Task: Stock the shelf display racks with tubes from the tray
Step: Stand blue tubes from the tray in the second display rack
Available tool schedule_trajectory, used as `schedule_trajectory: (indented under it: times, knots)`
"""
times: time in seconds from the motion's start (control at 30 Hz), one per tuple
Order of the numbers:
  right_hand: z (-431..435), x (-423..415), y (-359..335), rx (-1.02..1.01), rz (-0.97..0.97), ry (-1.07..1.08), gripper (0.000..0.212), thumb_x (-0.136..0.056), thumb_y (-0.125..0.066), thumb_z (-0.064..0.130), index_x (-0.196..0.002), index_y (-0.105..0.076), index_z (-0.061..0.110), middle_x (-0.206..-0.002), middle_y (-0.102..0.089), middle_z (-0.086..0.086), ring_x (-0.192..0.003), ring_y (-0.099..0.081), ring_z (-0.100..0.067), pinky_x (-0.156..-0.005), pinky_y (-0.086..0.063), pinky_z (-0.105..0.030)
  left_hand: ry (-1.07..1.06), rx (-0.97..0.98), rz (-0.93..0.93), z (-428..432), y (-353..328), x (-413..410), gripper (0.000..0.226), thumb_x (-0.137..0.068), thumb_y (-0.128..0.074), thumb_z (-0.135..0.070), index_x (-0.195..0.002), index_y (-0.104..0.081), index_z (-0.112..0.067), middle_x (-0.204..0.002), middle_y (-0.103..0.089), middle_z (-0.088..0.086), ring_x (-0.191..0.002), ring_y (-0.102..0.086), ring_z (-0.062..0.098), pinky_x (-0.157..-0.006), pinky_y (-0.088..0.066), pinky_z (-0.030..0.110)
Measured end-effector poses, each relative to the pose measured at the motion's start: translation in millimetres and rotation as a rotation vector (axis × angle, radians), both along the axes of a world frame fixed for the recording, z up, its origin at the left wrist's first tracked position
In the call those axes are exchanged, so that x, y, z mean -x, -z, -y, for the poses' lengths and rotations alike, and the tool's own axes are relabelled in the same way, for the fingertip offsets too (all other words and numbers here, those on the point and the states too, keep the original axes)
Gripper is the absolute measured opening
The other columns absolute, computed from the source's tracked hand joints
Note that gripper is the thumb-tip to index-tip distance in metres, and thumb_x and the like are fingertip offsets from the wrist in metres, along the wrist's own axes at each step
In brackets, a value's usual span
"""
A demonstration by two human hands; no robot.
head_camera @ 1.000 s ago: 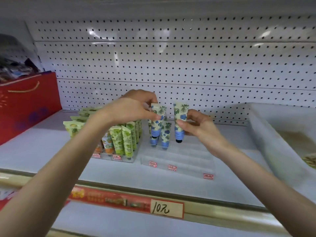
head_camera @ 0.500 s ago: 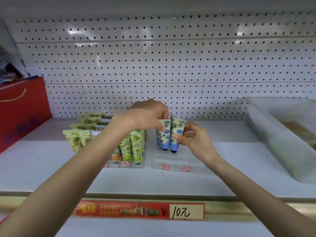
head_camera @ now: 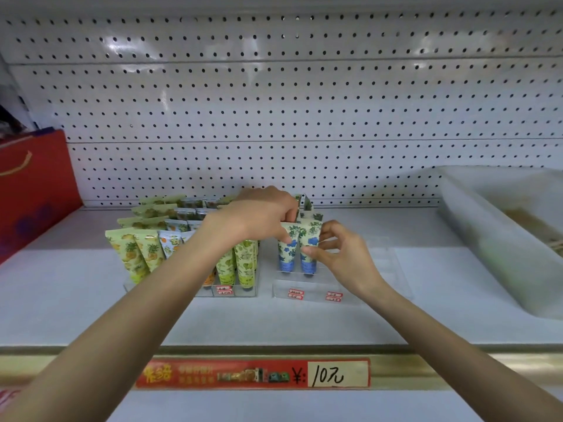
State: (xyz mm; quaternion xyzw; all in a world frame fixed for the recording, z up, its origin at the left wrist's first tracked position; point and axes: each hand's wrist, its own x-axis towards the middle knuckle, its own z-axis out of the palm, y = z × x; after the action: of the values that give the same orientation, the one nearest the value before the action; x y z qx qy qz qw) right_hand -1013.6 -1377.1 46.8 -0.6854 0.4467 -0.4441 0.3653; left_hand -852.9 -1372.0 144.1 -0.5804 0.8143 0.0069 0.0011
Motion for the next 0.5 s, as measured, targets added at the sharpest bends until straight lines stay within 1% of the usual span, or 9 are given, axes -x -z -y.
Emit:
schedule_trajectory:
  times: [0.1, 0.27, 0.4, 0.5]
  knots:
    - [0.6, 1.3, 3.1, -0.009, -0.028, 0.009, 0.027, -0.076, -0.076, 0.018, -0.094, -0.056, 0.017, -0.088, -0.065, 0.004, -0.082, -0.061, -0.011, -0.063, -0.046, -0.007, 0.000, -0.007, 0.001, 1.0, 3.4, -0.9, 0.026, -0.079, -0.070, -0.037, -0.089, -0.050, -0.023, -0.087, -0.055, -0.005, -0.078, -0.050, 0.015, -0.051, -0.026, 0.024]
    - [0.8, 2.0, 2.4, -0.023, -0.040, 0.005, 0.027, -0.077, -0.075, 0.019, -0.096, -0.055, 0.017, -0.090, -0.063, 0.007, -0.084, -0.060, -0.010, -0.061, -0.045, -0.006, -0.014, 0.004, 0.002, 2.7, 4.7, -2.2, 0.027, -0.081, -0.069, -0.036, -0.096, -0.052, -0.021, -0.092, -0.054, -0.003, -0.084, -0.051, 0.017, -0.051, -0.026, 0.024]
    - [0.6, 3.1, 2.5, -0.020, -0.090, 0.007, 0.027, -0.077, -0.075, 0.020, -0.097, -0.056, 0.017, -0.090, -0.062, 0.009, -0.082, -0.058, -0.004, -0.060, -0.044, -0.004, -0.025, 0.012, -0.001, 3.3, 5.7, -3.1, 0.029, -0.081, -0.069, -0.037, -0.100, -0.053, -0.021, -0.095, -0.055, -0.003, -0.090, -0.053, 0.019, -0.052, -0.026, 0.023]
    - [0.7, 3.4, 2.5, -0.014, -0.121, 0.011, 0.028, -0.077, -0.075, 0.022, -0.097, -0.056, 0.018, -0.088, -0.060, 0.012, -0.080, -0.056, 0.001, -0.060, -0.043, -0.003, -0.029, 0.021, -0.012, 3.2, 5.9, -3.8, 0.032, -0.082, -0.068, -0.037, -0.105, -0.056, -0.020, -0.103, -0.059, -0.001, -0.094, -0.055, 0.019, -0.054, -0.028, 0.024]
